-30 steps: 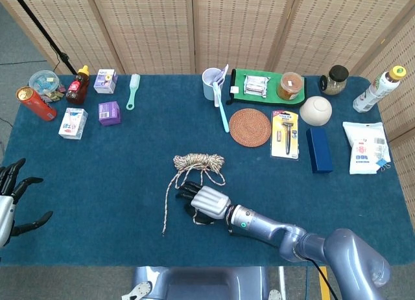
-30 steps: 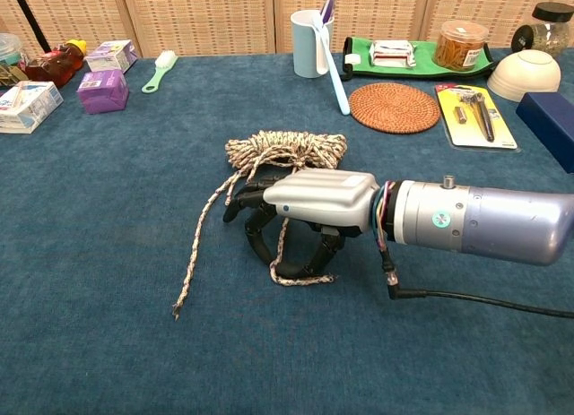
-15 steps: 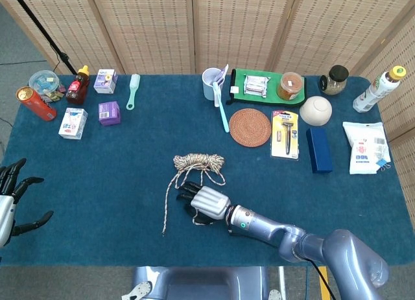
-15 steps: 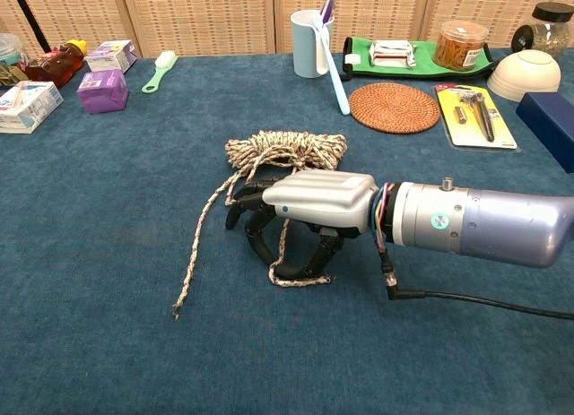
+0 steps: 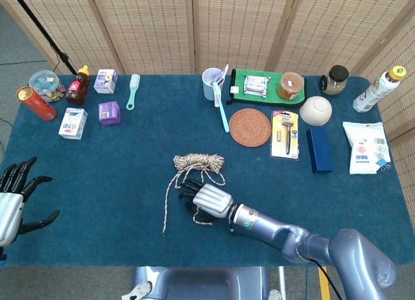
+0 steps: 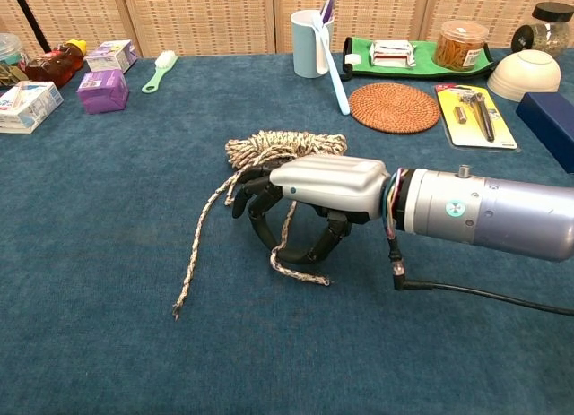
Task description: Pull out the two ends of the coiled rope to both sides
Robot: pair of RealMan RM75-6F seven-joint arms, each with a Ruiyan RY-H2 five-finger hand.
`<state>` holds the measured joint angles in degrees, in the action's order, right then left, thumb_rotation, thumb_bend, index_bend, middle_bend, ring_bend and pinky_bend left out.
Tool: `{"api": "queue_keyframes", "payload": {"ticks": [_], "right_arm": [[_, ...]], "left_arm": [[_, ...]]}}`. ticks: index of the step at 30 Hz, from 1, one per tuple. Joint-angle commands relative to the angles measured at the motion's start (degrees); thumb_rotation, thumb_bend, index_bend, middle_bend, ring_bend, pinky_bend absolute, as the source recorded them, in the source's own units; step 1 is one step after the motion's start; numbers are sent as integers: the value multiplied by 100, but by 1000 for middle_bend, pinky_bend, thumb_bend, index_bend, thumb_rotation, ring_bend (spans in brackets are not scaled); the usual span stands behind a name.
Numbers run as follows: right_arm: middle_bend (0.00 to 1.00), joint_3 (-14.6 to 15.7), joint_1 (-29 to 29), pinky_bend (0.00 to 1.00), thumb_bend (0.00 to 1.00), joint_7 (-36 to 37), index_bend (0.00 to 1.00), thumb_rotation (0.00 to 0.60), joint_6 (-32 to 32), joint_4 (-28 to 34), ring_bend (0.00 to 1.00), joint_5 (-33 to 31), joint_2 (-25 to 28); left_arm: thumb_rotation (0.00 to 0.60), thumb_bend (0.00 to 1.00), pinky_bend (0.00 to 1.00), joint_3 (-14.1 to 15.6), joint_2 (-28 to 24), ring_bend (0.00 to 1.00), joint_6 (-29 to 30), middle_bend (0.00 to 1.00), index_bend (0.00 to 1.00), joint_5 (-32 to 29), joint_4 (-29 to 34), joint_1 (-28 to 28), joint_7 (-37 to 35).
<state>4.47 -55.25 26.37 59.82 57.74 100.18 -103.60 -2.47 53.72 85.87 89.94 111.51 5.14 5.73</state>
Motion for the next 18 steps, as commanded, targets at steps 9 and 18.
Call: {"api": "queue_keyframes", "payload": {"ticks": [9, 18], "right_arm": [[244, -170, 470, 0, 464, -369, 626, 600, 336, 839, 56, -404, 603], [248, -212, 954, 0, 465, -848, 627, 600, 569, 1599, 60, -711, 1150]], "left_arm": [[506, 146, 0, -103, 17, 1, -1145, 11, 344, 159, -159, 821, -20], [536, 146, 0, -299, 643, 0, -2276, 0, 470, 610, -926, 1980, -358]]}}
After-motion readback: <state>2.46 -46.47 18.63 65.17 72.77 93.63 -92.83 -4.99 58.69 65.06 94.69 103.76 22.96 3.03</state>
